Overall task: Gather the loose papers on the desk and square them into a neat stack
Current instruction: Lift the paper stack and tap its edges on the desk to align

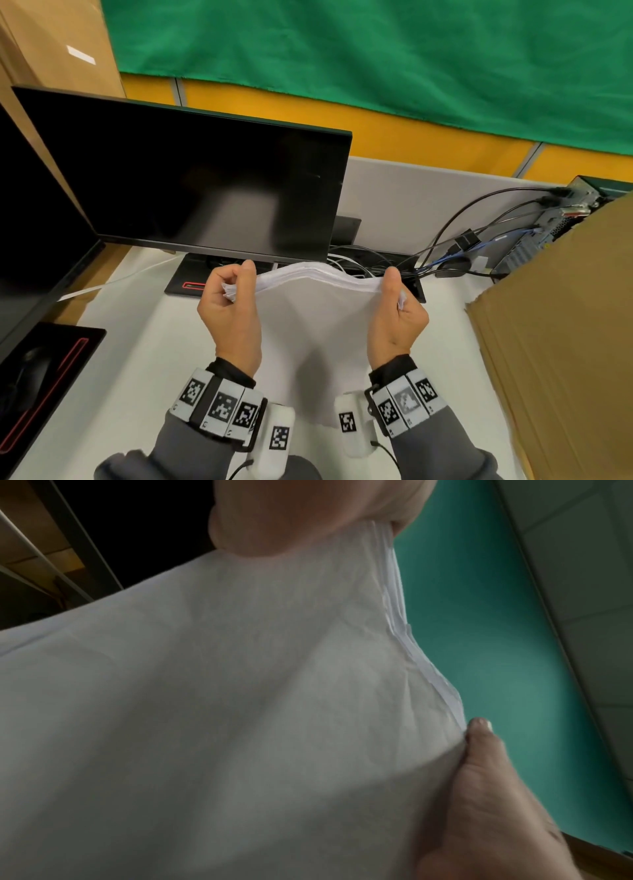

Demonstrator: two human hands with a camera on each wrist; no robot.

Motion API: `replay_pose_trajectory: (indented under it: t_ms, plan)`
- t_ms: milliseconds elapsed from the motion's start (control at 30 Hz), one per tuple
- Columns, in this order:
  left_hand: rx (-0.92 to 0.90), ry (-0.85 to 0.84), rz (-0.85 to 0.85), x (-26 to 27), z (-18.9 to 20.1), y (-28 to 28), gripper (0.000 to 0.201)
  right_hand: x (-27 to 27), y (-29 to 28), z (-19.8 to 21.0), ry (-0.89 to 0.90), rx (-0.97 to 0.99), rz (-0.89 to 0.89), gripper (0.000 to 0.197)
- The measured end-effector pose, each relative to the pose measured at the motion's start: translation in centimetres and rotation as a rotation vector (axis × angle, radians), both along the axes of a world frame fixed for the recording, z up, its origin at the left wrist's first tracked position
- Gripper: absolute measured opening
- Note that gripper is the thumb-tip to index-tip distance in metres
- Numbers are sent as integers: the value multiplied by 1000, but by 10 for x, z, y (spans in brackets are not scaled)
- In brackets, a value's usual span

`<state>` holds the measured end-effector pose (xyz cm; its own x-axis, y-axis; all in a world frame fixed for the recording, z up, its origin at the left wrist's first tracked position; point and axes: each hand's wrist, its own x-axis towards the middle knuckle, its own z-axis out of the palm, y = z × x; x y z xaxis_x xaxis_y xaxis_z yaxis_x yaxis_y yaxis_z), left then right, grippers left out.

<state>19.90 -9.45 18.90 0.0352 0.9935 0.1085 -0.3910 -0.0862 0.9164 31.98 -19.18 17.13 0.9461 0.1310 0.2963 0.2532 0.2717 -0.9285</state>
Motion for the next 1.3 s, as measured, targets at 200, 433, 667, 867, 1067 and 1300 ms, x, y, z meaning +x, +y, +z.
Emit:
replay_pose_trajectory:
  t_ms: [200,433,667,867,1067,1300]
  plan:
    - [453,631,27,-24,18,12,80,20,17,8,-332,-43,-58,66]
    - [909,1374,-348,-37,43,11,31,2,36,35,-856,-177,-29,64]
    - [511,1029,-481,-75,23,40,42,51,-36,4,-544,-708,317,69]
    - [-13,611,-619,-99,7,50,37,52,-94,-64,510,-440,744,105]
    - [23,505,-564,-94,-18,47,70,56,-83,-33,374,-297,604,72]
    - [64,468,-403,-96,-56,66,25,46,-89,-34,186,-235,545,50]
